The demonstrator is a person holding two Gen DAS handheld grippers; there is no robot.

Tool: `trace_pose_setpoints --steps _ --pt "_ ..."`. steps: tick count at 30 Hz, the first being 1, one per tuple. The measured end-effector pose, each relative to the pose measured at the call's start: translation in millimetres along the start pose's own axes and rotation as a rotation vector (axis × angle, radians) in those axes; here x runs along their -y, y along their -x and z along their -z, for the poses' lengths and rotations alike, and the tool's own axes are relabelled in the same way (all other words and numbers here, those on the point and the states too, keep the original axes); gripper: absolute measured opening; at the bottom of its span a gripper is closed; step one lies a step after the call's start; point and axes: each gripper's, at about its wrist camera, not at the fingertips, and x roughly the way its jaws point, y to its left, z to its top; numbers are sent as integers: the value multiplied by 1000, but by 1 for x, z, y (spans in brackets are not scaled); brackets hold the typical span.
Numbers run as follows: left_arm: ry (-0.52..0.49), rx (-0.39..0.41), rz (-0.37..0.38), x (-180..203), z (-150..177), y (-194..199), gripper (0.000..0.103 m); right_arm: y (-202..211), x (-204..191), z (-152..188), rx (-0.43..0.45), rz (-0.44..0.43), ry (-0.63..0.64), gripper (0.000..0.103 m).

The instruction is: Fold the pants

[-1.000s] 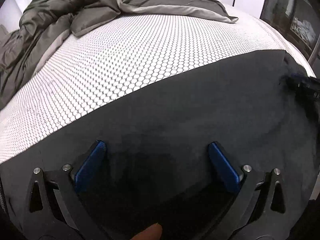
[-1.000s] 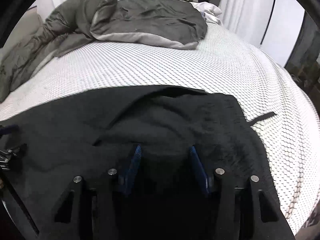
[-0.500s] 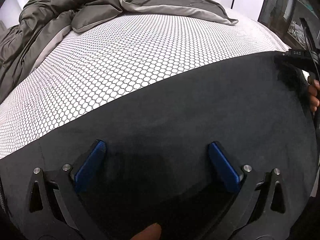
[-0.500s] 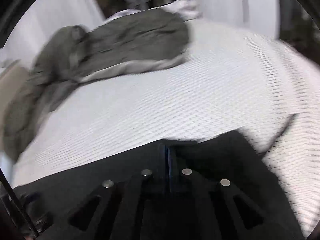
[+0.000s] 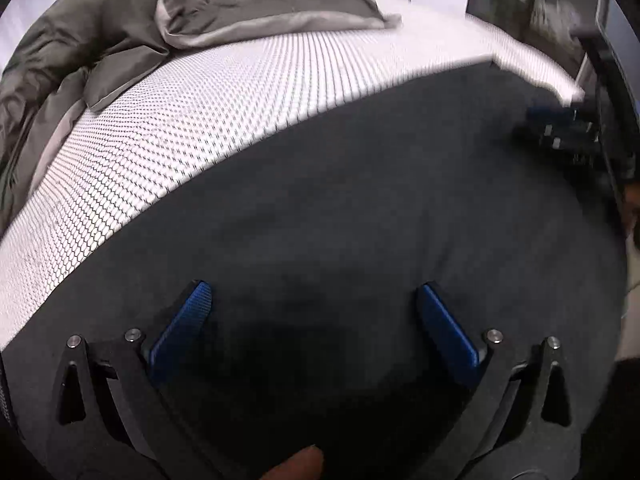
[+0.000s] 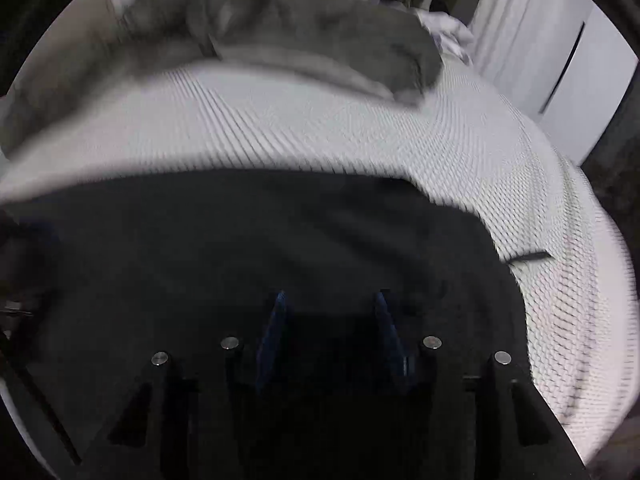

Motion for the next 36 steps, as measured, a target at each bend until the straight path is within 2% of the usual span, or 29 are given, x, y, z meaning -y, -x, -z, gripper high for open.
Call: trace_pose_setpoints --steps 1,4,7,9,10,12,13,14,15,17,20,23,25,26,28,29,31,32,34,36 --pt "5 5 8 -2 0 0 103 -4 1 2 -4 23 21 42" --pt "39 0 -26 -9 2 1 103 1 10 6 18 -18 14 35" --pt "67 9 -53 -13 4 12 102 9 9 11 42 -4 46 36" --pt "44 44 -23 -6 6 26 102 21 -1 17 53 15 65 37" --pt "29 65 10 -1 6 34 102 28 -5 19 69 -6 66 39" --pt "5 92 84 20 7 44 102 48 -15 25 126 -91 62 49" --pt "-17 87 127 32 6 43 102 58 -25 27 156 -135 71 61" --pt "-45 68 166 43 7 39 102 63 -32 30 166 -166 85 68" --pt "-73 43 179 52 9 32 102 64 -42 34 165 -207 110 68" --pt "-117 -15 118 63 16 15 103 53 -67 40 122 -249 197 68" --pt "-102 -13 108 56 20 13 103 39 -65 53 64 -134 248 68" --pt "-89 -9 96 42 23 15 103 36 -25 62 50 121 184 69" --pt "-74 -3 85 37 26 16 103 32 4 68 43 255 109 69" --pt "-73 9 66 38 27 22 103 32 17 71 41 239 50 69" --pt "-90 48 47 40 30 36 102 42 22 72 67 186 11 69" --pt "-102 72 69 43 31 45 102 56 17 72 103 146 14 69" --pt "-110 100 143 51 34 57 102 80 2 76 173 9 13 72" --pt "-122 103 172 57 36 60 102 92 -12 78 206 -96 12 79" --pt "-159 96 184 69 39 58 102 101 -41 82 227 -249 70 80" --pt "-198 76 146 77 43 46 102 95 -69 86 195 -277 169 80"
